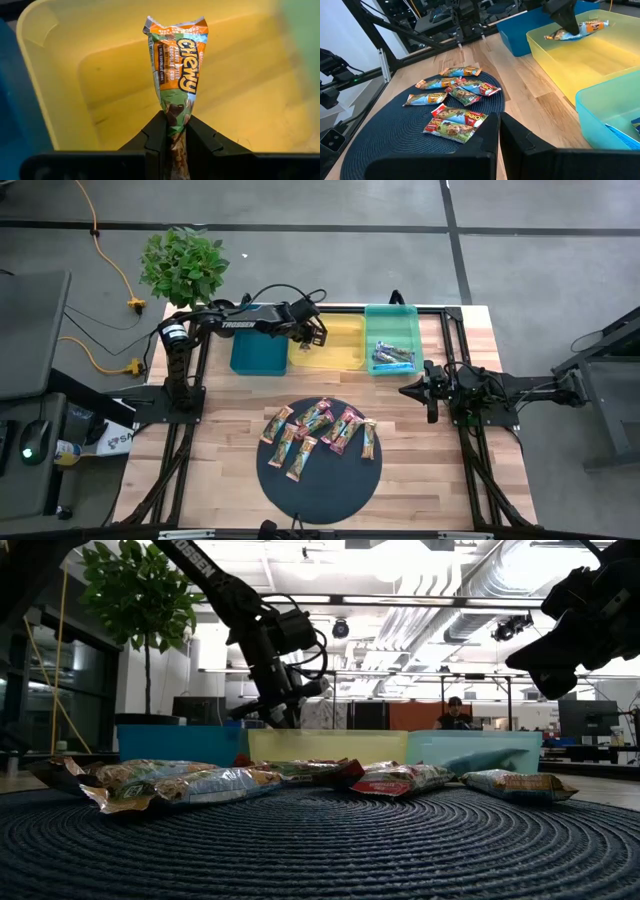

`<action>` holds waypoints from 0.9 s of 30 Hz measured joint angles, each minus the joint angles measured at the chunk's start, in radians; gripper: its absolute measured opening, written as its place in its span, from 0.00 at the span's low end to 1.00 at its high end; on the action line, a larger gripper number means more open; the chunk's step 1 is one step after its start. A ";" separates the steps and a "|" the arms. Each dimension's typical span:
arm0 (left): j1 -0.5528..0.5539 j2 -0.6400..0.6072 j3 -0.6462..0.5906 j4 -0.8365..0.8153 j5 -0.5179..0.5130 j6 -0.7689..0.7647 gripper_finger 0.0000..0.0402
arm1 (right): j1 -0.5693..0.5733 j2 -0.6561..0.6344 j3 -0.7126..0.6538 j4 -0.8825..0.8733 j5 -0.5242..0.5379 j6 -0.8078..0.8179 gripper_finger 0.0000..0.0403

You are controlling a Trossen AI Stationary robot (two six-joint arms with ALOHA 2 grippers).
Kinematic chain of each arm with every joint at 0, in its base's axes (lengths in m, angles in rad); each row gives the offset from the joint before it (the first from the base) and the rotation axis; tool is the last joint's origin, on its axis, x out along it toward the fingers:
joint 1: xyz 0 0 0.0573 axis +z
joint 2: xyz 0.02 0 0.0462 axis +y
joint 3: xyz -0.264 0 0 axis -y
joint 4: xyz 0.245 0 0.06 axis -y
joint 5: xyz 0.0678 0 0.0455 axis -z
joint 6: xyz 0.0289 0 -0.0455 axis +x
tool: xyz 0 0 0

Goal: Pick and place Granola Bars by type
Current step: Put the yellow granola bar into the yellow bin

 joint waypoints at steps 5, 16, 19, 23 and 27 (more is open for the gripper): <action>0.000 0.000 0.000 -0.002 0.007 0.011 0.15 | 0.000 0.000 0.000 0.000 0.000 0.000 0.00; 0.000 0.000 0.000 -0.001 0.012 0.023 0.41 | 0.000 0.000 0.000 0.000 0.000 0.000 0.00; 0.000 0.000 0.000 0.008 0.030 0.034 0.44 | 0.000 0.000 0.000 0.000 0.000 0.000 0.00; 0.000 -0.002 0.004 0.059 0.106 0.131 0.45 | 0.000 0.000 0.000 0.000 0.000 0.000 0.00; -0.008 -0.004 0.055 0.062 0.169 0.225 0.45 | 0.000 0.000 0.000 0.000 0.000 0.000 0.00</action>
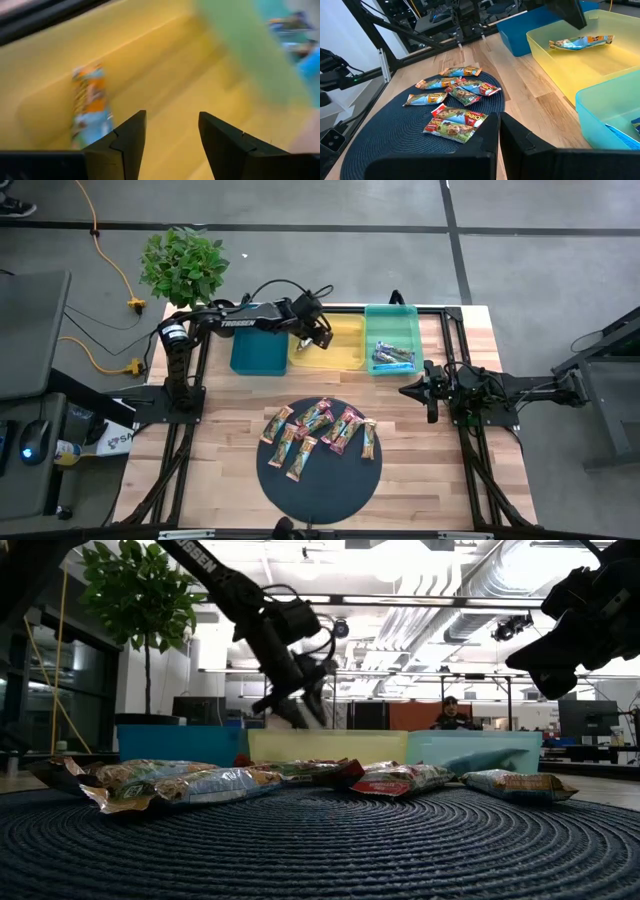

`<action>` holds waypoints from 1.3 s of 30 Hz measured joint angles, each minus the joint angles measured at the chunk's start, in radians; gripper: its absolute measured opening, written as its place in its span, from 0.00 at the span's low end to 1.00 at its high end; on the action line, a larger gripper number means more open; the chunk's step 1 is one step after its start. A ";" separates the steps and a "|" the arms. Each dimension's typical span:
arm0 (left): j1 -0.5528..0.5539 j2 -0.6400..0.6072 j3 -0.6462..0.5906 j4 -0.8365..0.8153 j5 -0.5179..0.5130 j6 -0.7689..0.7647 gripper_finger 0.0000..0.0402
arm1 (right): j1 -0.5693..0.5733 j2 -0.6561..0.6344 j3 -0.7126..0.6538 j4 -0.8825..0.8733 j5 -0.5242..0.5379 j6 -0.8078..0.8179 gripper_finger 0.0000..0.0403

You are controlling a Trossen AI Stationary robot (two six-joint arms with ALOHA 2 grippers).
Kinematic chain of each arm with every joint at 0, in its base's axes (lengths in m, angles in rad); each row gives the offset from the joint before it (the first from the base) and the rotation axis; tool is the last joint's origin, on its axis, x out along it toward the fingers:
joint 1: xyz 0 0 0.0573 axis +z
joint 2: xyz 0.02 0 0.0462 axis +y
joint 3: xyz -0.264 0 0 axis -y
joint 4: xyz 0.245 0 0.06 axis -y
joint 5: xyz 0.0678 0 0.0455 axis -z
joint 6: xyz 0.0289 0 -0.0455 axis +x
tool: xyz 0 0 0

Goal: Pick and place Granola Bars by type
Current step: Put the yellow granola bar into the yellow bin

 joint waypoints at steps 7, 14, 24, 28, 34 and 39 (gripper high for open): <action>-0.043 -0.001 0.111 0.022 0.277 0.165 0.45 | 0.000 0.000 0.000 0.000 0.000 0.000 0.00; -0.122 -0.001 0.185 0.010 0.503 0.247 0.45 | 0.000 0.000 0.000 0.000 0.000 0.000 0.00; -0.302 -0.001 0.197 -0.111 0.450 0.063 0.45 | 0.000 0.000 0.000 0.000 0.000 0.000 0.00; -0.382 -0.001 0.197 -0.130 0.301 -0.100 0.45 | 0.000 0.000 0.000 0.000 0.000 0.000 0.00; -0.465 -0.001 0.197 -0.113 0.159 -0.349 0.45 | 0.000 0.000 0.000 0.000 0.000 0.000 0.00; -0.510 0.004 0.197 -0.065 0.013 -0.449 0.45 | 0.000 0.000 0.000 0.000 0.000 0.000 0.00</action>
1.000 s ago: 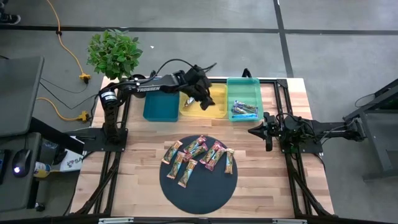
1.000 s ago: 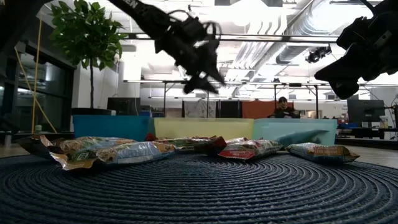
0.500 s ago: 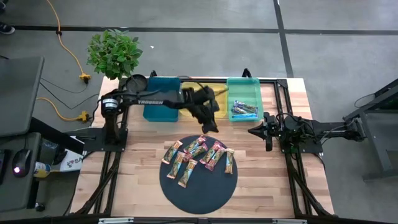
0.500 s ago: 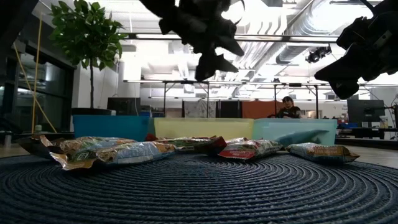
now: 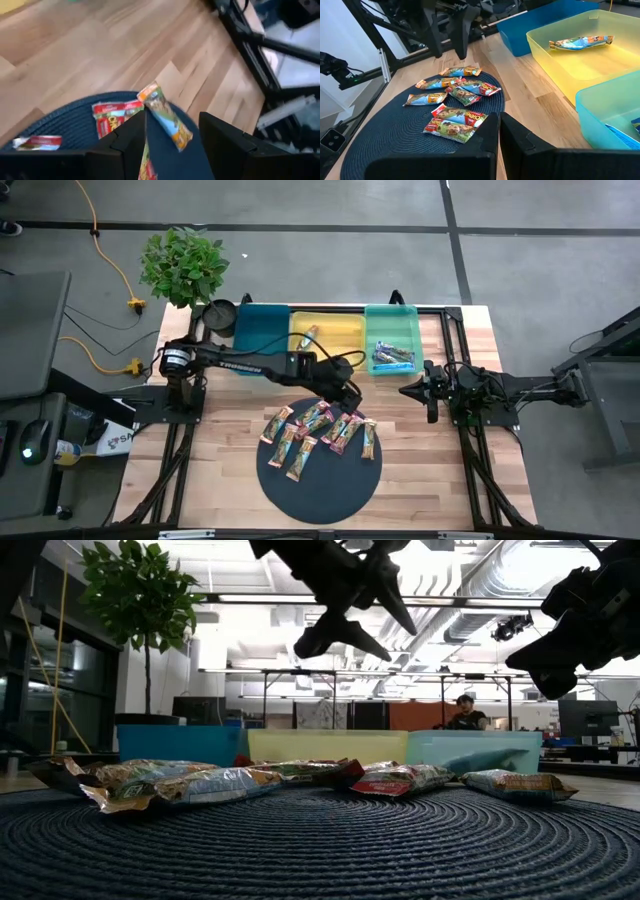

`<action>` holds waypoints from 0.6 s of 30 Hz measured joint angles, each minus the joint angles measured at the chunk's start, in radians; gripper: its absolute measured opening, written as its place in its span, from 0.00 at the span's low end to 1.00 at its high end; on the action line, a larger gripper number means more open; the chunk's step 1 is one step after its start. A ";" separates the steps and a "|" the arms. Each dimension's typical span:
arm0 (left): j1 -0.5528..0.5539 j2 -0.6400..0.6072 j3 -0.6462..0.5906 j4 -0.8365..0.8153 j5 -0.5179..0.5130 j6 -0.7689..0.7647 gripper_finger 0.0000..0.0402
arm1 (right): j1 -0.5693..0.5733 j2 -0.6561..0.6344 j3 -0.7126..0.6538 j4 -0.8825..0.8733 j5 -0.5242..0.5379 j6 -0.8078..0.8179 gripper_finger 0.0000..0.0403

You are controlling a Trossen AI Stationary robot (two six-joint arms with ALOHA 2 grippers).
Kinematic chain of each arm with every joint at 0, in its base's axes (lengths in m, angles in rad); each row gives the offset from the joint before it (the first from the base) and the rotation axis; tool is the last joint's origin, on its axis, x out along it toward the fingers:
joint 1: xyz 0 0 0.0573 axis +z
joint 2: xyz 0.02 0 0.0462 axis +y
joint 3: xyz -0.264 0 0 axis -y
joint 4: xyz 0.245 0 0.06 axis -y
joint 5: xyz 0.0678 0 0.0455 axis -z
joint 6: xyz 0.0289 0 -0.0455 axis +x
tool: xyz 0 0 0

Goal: Pick and place Granola Bars by type
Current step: Put the yellow granola bar into the yellow bin

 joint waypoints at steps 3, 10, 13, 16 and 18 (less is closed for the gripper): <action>-0.008 0.004 -0.001 0.021 -0.020 -0.055 0.45 | 0.000 0.000 0.000 0.000 0.000 0.000 0.00; -0.011 0.040 0.025 0.084 -0.009 -0.116 0.45 | 0.000 0.000 0.000 0.000 0.000 0.000 0.00; -0.018 0.070 0.079 0.030 0.039 -0.079 0.45 | 0.000 0.000 0.000 0.000 0.000 0.000 0.00; -0.032 0.103 0.135 0.004 0.015 -0.065 0.45 | 0.000 0.002 0.000 0.003 0.001 0.000 0.00; -0.035 0.107 0.150 -0.027 0.002 -0.066 0.45 | 0.000 0.006 0.001 0.005 0.000 0.000 0.00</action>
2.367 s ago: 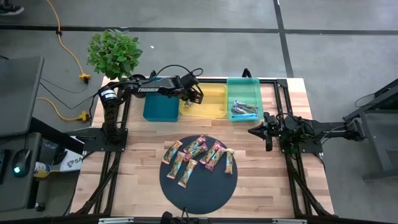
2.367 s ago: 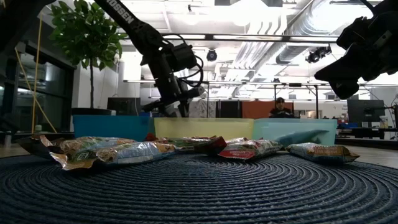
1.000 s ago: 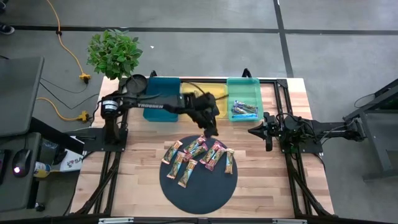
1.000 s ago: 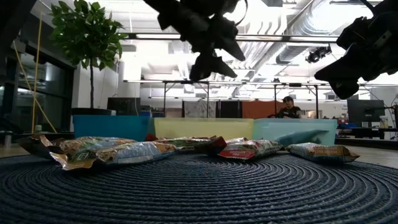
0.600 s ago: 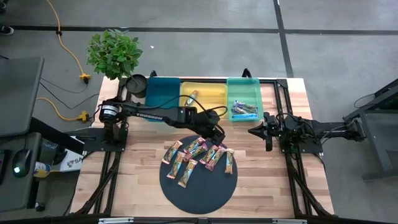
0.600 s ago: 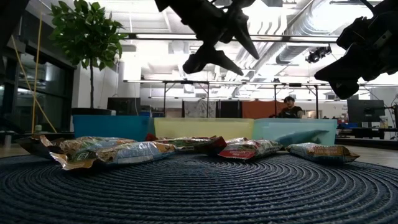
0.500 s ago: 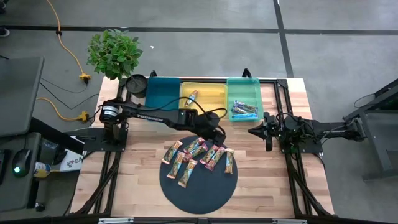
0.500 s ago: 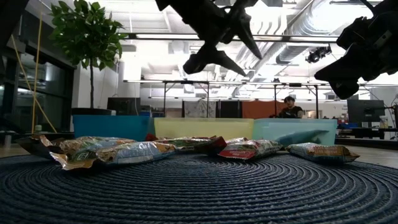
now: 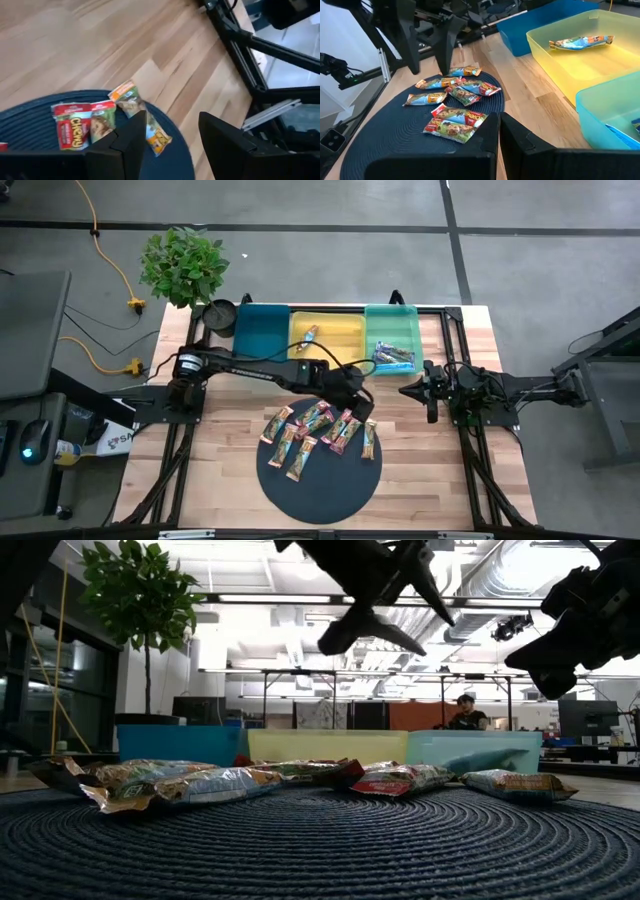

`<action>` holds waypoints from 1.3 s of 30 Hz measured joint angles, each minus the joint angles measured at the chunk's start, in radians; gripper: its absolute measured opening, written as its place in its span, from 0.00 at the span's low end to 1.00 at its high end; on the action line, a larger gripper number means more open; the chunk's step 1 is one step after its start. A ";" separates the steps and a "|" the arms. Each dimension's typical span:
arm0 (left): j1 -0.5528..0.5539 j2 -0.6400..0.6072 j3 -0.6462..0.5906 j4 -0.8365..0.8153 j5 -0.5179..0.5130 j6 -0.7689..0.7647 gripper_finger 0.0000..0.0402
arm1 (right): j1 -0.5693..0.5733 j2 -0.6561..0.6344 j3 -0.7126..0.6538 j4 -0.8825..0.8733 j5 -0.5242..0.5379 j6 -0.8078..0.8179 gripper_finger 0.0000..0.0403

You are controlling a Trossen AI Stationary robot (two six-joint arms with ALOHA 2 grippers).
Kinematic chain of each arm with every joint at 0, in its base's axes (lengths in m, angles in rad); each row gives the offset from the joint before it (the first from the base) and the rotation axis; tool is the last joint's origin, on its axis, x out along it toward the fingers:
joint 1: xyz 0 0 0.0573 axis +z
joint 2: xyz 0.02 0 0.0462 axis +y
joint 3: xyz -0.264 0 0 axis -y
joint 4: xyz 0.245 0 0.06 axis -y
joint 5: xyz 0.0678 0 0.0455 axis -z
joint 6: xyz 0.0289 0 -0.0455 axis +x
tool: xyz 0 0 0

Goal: Pick and place Granola Bars by type
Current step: Put the yellow granola bar into the yellow bin

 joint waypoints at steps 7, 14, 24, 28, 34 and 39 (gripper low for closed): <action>-0.022 0.057 0.003 0.002 0.025 -0.070 0.45 | 0.000 0.008 0.000 -0.003 0.000 0.000 0.00; -0.063 0.103 0.018 0.031 -0.009 -0.114 0.45 | 0.000 0.015 0.000 -0.001 0.000 0.000 0.00; -0.115 0.334 0.352 -0.169 -0.003 -0.056 0.45 | 0.000 0.023 -0.002 -0.003 0.000 0.000 0.00; -0.114 0.374 0.456 -0.281 -0.024 -0.058 0.45 | 0.000 0.034 -0.001 0.003 0.000 0.000 0.00; -0.113 0.384 0.495 -0.415 -0.083 -0.079 0.45 | 0.000 0.048 -0.001 0.003 -0.001 0.000 0.00; -0.113 0.417 0.493 -0.385 -0.080 -0.079 0.45 | 0.000 0.052 -0.001 0.000 -0.002 0.000 0.00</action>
